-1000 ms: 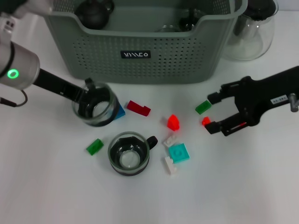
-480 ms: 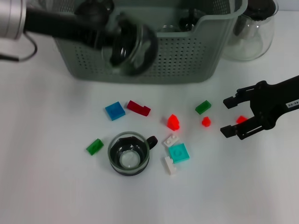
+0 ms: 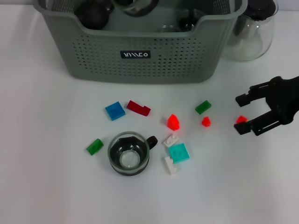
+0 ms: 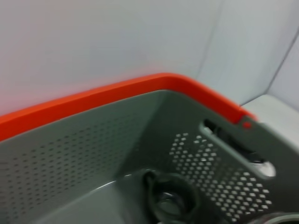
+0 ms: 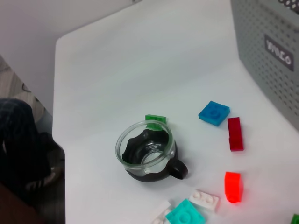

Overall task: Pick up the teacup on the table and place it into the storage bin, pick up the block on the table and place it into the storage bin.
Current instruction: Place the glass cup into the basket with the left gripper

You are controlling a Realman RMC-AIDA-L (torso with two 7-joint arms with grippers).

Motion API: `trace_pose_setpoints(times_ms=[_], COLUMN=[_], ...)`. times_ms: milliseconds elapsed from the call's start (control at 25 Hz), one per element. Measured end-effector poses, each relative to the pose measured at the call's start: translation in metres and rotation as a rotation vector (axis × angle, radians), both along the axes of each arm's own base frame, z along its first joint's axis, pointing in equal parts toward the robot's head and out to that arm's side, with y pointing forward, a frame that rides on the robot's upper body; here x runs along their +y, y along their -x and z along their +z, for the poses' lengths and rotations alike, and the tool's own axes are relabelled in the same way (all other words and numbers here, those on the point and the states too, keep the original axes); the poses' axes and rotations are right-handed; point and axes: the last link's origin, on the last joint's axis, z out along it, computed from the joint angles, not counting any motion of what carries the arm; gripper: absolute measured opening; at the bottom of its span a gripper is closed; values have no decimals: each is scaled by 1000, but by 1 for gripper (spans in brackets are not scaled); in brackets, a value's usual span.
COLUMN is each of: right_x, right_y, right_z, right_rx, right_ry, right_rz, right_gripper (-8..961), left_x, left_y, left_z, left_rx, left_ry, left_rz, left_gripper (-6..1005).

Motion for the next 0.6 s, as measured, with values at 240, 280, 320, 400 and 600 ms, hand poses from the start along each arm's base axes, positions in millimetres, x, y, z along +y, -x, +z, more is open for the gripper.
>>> trace_pose_setpoints(times_ms=[240,280,320,400,600], right_x=[3,4,5,7,11], right_y=[0,1,3,6,11], right_z=[8,8,8,8,3], right_rx=[-7,-7,-8,-10,-29], right_ry=[-4,-2,-1,2,6], right_rz=[-83,-92,-96,-102,-98], right_gripper=[927,927,927,927,928], left_x=[31,38,43,55,69], left_y=[1,2,2,1,6], left_z=[-13,-16,-19,-25,-38], left_rx=[69,92,110,158,214], left_ry=[-33,-42,-51,-80,-121], left_rz=[35,39,42,42,50], left_gripper=[54,54,54,54,53])
